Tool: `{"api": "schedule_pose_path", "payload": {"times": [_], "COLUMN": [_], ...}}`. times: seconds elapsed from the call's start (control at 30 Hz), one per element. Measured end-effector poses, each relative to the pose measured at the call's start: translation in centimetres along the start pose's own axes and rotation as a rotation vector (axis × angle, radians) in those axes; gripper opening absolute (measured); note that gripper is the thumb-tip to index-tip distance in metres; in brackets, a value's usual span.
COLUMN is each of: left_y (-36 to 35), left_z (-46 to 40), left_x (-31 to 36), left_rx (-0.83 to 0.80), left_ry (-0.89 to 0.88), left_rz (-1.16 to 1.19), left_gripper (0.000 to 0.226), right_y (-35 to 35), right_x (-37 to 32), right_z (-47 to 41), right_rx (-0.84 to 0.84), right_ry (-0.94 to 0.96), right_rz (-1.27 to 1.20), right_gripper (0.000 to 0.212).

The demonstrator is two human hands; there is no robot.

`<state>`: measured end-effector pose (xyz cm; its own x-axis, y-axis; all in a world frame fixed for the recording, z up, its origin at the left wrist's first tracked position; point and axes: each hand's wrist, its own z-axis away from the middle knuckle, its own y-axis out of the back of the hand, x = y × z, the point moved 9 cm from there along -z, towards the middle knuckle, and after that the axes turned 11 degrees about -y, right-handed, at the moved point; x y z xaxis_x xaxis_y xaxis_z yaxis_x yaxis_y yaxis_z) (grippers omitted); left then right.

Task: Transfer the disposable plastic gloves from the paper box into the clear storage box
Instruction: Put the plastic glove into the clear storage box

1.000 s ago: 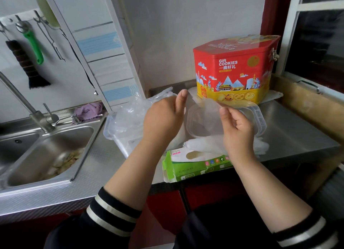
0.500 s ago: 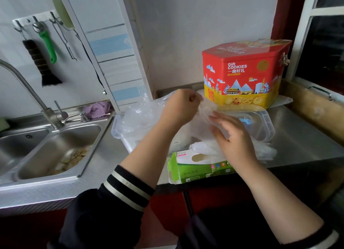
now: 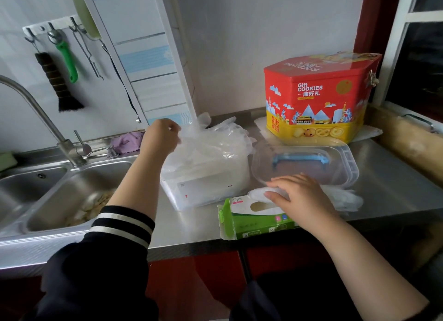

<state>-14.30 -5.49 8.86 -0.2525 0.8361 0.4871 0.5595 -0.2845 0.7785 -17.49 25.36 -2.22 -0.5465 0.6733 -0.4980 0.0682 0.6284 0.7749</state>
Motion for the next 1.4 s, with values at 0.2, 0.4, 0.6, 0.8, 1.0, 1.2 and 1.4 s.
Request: {"api": "schedule_pose_path", "payload": {"times": [0.2,0.4,0.6,0.8,1.0,1.2,1.4], "left_y": [0.3,1.1,3.4,-2.8,-8.5,-9.3,-11.3], "left_z": [0.4,0.8,5.1,9.8,11.7,12.0,12.5], "left_x": [-1.4,-0.4,8.8,13.8,14.0,13.5,14.0], "left_rx": [0.003,0.063,0.465,0.038,-0.256,-0.252,-0.431], "left_ry": [0.007,-0.099,-0.551,-0.599,-0.489,-0.387,-0.352], "left_rz": [-0.300,-0.505,-0.488,0.092,0.291,0.306,0.372], "left_gripper": [0.022,0.035,0.012,0.017,0.011,0.011,0.025], "right_y": [-0.6,-0.7,-0.3,0.8,1.1,3.2,4.9], "right_x": [0.4,0.5,0.3,1.5,2.7,2.8,2.4], "right_z": [0.0,-0.2,-0.5,-0.5,-0.6,-0.5,0.1], "right_rx": [-0.058,-0.053,0.017,0.086,0.104,0.237,0.384], "right_ry": [-0.034,-0.043,0.003,-0.196,-0.290,-0.326,-0.286], "right_rz": [0.019,0.020,-0.071,-0.317,-0.562,-0.713,-0.934], "right_gripper": [0.033,0.030,0.007,0.018,0.025,0.010,0.011]}}
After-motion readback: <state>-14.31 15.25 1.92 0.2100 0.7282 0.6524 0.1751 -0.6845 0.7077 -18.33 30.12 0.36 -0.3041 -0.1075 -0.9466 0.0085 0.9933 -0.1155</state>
